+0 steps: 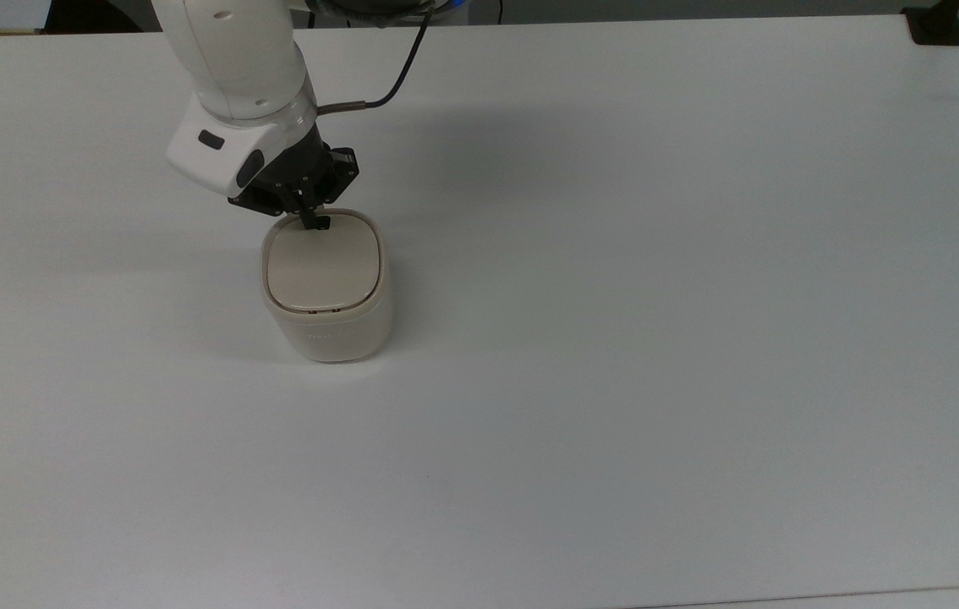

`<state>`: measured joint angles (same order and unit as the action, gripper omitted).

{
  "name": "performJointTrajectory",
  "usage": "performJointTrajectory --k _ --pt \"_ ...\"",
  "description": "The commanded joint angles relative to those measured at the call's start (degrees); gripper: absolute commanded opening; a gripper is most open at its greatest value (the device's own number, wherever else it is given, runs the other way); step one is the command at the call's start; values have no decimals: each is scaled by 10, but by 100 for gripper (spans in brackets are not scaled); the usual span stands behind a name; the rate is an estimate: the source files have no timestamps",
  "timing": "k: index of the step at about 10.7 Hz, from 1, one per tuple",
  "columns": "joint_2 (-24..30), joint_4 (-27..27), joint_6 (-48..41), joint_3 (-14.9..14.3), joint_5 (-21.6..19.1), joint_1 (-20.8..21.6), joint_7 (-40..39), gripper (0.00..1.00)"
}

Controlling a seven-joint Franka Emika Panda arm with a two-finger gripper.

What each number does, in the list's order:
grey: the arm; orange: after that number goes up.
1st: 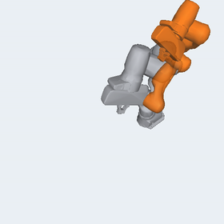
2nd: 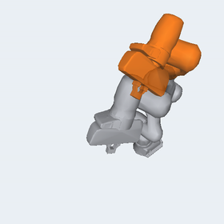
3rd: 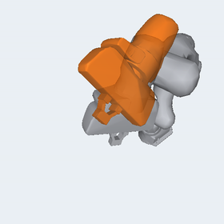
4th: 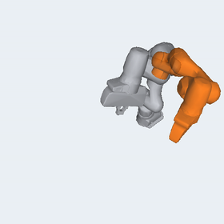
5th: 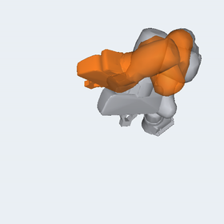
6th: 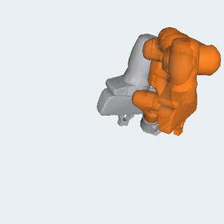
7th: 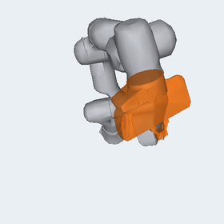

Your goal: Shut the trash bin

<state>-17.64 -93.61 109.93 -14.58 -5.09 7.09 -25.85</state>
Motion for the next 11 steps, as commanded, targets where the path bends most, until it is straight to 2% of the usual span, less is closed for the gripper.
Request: performJointTrajectory --k 1,4,8,11 --pt "-7 -19 16 0 10 6 -10 0" --pt "5 -15 15 0 10 6 -5 0" --pt "60 -16 6 -2 13 5 1 0" --pt "91 -15 -21 -1 52 7 58 0"
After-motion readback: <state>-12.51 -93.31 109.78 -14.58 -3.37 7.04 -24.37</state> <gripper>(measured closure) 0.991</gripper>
